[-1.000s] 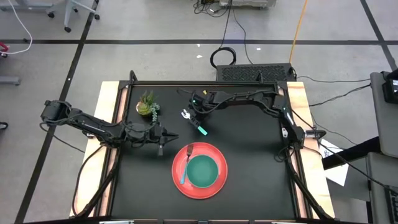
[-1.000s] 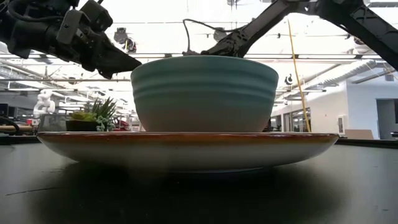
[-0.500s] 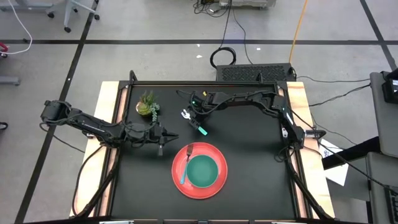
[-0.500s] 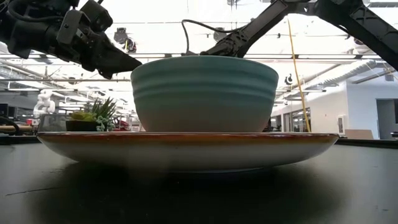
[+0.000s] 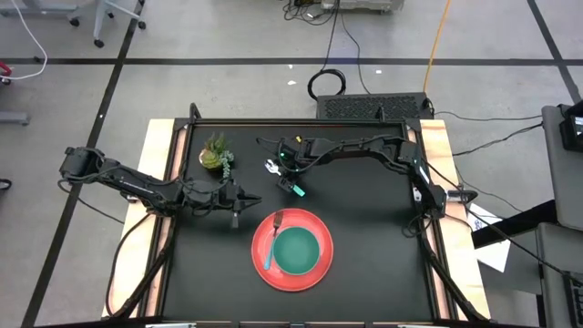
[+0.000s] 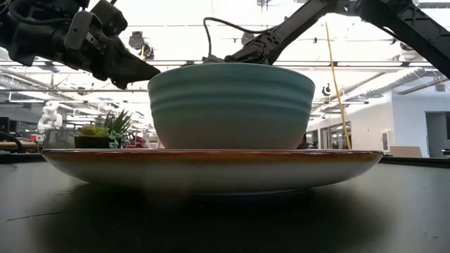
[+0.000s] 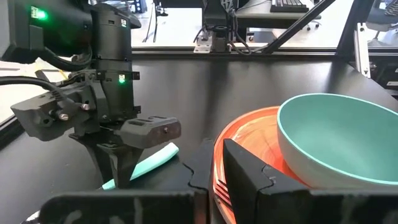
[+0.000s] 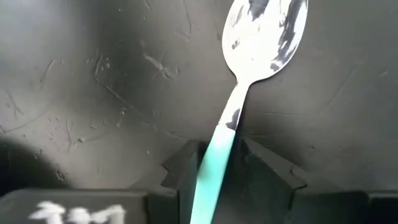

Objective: Set table place
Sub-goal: Put the light blue spoon into the green bowl

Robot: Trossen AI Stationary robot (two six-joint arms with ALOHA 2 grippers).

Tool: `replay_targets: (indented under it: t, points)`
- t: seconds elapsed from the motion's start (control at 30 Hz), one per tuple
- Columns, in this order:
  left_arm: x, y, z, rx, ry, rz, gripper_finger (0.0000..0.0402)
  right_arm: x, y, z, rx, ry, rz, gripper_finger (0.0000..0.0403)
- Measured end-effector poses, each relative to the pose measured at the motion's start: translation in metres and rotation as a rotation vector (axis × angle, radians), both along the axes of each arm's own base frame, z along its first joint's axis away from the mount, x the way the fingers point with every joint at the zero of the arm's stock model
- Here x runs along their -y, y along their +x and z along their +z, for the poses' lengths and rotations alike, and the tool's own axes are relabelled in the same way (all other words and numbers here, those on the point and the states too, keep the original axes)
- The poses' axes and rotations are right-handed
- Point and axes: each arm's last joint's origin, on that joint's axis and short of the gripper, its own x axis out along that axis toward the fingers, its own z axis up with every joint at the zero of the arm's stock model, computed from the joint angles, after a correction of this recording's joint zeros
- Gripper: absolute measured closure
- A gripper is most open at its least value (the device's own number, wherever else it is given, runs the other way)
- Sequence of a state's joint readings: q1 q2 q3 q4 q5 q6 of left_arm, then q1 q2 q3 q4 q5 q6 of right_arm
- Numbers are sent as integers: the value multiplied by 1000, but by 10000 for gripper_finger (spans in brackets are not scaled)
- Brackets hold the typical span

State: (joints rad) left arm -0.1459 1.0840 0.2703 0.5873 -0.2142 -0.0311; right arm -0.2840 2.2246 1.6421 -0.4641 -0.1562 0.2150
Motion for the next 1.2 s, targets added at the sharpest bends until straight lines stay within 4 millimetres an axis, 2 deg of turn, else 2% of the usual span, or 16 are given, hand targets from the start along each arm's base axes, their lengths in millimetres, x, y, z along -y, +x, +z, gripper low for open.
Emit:
replay_targets:
  t: [0.3,0.47,0.73,1.07,1.2]
  points:
    - [0,0,0,0,-1,0,362,0,1,1,10,-15,16,337]
    - [0,0,0,0,-2,1,362,2,6,8,16,-28,43,370]
    - [0,0,0,-1,-3,1,362,2,19,29,83,-56,76,361]
    - [0,0,-2,-19,3,0,362,2,15,31,28,-55,105,367]
    - [0,-1,-2,-25,6,0,362,2,12,42,-31,-58,153,368]
